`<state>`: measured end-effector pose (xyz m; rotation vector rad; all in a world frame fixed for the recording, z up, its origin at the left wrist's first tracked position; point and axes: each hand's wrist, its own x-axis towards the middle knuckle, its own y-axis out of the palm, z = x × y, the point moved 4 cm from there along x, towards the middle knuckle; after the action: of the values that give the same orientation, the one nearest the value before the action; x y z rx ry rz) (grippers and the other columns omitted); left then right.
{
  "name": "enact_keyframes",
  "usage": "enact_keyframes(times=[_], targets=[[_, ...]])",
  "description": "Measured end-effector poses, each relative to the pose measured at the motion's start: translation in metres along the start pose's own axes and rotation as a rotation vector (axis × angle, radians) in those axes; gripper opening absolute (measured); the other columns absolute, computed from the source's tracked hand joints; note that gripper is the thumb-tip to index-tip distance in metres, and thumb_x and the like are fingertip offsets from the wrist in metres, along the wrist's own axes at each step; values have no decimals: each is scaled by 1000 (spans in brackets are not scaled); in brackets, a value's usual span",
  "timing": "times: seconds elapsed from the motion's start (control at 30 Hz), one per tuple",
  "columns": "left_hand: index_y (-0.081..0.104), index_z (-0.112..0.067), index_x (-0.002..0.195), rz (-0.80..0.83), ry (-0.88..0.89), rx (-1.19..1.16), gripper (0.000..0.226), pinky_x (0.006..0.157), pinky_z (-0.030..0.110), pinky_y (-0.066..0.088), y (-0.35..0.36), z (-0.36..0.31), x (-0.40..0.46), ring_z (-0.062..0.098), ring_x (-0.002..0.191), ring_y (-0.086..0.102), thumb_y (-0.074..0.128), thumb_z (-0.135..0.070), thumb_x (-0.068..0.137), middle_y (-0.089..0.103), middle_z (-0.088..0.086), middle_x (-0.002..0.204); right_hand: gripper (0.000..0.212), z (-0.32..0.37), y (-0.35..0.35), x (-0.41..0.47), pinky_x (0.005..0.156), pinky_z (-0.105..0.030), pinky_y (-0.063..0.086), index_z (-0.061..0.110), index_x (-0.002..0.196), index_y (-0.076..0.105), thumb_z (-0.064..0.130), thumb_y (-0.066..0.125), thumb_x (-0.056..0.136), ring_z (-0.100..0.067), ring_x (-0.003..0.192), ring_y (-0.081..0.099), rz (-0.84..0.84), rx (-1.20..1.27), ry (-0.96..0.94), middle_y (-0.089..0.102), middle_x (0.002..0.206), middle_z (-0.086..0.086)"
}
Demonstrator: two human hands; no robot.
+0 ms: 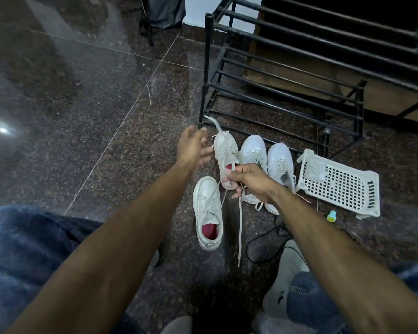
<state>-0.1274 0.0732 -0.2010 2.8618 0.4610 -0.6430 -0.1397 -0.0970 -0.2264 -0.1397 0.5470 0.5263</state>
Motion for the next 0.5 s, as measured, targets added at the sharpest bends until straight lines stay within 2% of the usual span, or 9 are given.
enact_keyframes(times=[0.07, 0.1, 0.13, 0.2, 0.3, 0.33, 0.4, 0.47, 0.5], targets=[[64, -11, 103, -135, -102, 260, 15, 54, 25, 45, -14, 31, -2, 20, 73, 60, 57, -20, 93, 65, 8, 94, 27, -3, -4, 2, 46, -24, 49, 7, 76, 67, 27, 63, 93, -9, 45, 40, -53, 0, 13, 48, 55, -2], [67, -10, 88, -76, -175, 387, 11, 55, 25, 42, -15, 47, -5, 21, 71, 60, 58, -16, 90, 68, 8, 87, 28, -4, -6, 2, 43, -22, 45, 6, 76, 67, 30, 64, 92, -8, 43, 37, -75, -3, 17, 46, 51, 0], [69, -11, 81, 50, -251, 494, 13, 61, 26, 44, -13, 64, -9, 21, 74, 62, 59, -14, 88, 70, 7, 85, 31, -5, -7, 3, 41, -22, 40, 6, 77, 68, 32, 65, 91, -7, 40, 35, -94, -3, 27, 44, 48, 2], [72, -11, 91, 293, -317, 580, 13, 71, 27, 45, -1, 85, -25, 17, 87, 63, 59, -10, 88, 70, 2, 92, 36, -8, -7, 4, 39, -20, 32, 5, 75, 67, 37, 65, 91, -7, 37, 30, -122, -1, 70, 41, 46, 2], [64, -12, 121, 355, -219, 426, 39, 67, 12, 46, 14, 93, -32, 6, 87, 58, 54, 6, 88, 63, -7, 92, 41, -14, -4, 5, 36, -18, 25, 3, 82, 65, 44, 62, 92, -6, 35, 27, -138, -24, 143, 39, 43, 4], [59, -10, 129, 366, -168, 372, 47, 74, 10, 47, 17, 93, -30, 7, 93, 59, 56, 9, 86, 63, -7, 97, 42, -15, -4, 6, 35, -17, 24, 3, 87, 65, 45, 60, 92, -5, 34, 26, -139, -16, 156, 39, 42, 5], [58, -7, 130, 407, -79, 415, 55, 93, 28, 49, 20, 97, -24, 15, 104, 59, 67, 6, 77, 63, 0, 107, 42, -17, -4, 6, 33, -16, 21, 4, 91, 64, 46, 58, 93, -4, 33, 25, -139, 12, 172, 38, 42, 6], [67, 5, 99, 449, -25, 495, 36, 89, 41, 52, 20, 96, -23, 12, 85, 60, 76, -11, 68, 65, -1, 88, 43, -16, -3, 6, 33, -15, 19, 6, 81, 62, 47, 57, 93, -4, 32, 24, -132, 33, 192, 38, 42, 5], [66, 4, 80, 446, 0, 544, 24, 77, 37, 56, 19, 94, -23, 5, 72, 58, 77, -15, 71, 64, -7, 73, 44, -16, -3, 6, 33, -14, 19, 8, 74, 60, 47, 57, 94, -4, 32, 24, -130, 34, 206, 38, 43, 4]])
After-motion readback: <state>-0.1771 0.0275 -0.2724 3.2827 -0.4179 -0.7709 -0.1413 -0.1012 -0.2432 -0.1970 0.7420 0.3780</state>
